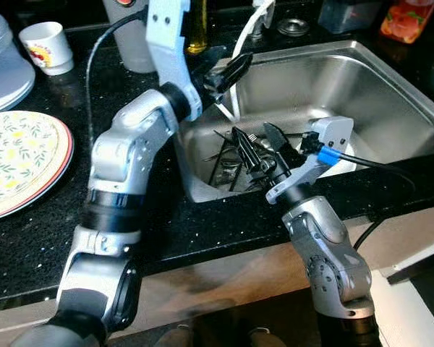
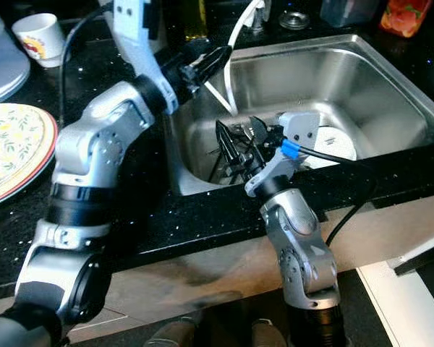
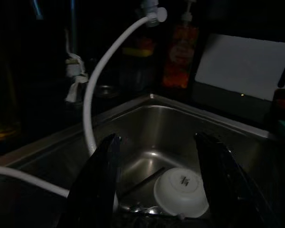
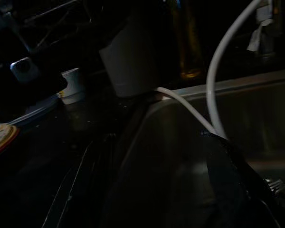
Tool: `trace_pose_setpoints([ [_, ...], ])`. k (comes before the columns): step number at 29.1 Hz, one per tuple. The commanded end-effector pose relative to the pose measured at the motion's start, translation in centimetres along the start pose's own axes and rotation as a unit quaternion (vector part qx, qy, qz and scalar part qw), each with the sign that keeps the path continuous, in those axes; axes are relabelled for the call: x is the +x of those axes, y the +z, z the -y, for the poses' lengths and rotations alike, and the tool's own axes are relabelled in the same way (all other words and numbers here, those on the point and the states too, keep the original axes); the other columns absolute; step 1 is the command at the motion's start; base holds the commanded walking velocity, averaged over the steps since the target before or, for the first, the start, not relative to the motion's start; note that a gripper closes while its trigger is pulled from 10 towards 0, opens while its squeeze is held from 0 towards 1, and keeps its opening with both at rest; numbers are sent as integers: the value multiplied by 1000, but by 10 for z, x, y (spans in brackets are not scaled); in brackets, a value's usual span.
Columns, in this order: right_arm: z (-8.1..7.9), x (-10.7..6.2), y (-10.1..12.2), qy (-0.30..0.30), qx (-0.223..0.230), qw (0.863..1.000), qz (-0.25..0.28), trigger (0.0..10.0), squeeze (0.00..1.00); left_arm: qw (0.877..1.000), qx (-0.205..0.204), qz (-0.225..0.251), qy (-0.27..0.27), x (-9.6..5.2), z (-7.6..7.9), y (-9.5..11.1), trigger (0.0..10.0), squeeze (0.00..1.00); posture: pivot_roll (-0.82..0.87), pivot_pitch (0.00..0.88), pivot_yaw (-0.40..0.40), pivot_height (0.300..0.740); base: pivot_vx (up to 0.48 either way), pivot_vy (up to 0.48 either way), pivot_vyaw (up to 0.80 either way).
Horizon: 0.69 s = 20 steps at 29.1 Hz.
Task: Kitchen organization
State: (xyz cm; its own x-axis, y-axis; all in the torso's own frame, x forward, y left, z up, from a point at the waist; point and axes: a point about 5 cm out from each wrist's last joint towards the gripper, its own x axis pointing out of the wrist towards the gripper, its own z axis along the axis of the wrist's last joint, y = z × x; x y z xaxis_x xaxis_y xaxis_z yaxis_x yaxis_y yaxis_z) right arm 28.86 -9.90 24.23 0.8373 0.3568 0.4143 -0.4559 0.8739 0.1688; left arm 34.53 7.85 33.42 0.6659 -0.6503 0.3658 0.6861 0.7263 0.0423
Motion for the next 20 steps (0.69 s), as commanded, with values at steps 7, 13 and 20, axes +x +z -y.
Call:
trace_pose_setpoints([
  [7,17,-2,3,-77,-35,996,22,10000,0,996,22,0,85,-33,3,-18,10000,0,121,103,37,740,0,0,0],
  [13,45,-5,26,-126,-110,985,52,10000,0,992,68,28,104,-38,3,-10,10000,0,103,88,24,740,0,0,0],
  [20,59,-6,60,-143,-195,966,93,10000,0,985,112,68,108,-36,1,17,10000,0,90,69,13,740,0,0,0],
])
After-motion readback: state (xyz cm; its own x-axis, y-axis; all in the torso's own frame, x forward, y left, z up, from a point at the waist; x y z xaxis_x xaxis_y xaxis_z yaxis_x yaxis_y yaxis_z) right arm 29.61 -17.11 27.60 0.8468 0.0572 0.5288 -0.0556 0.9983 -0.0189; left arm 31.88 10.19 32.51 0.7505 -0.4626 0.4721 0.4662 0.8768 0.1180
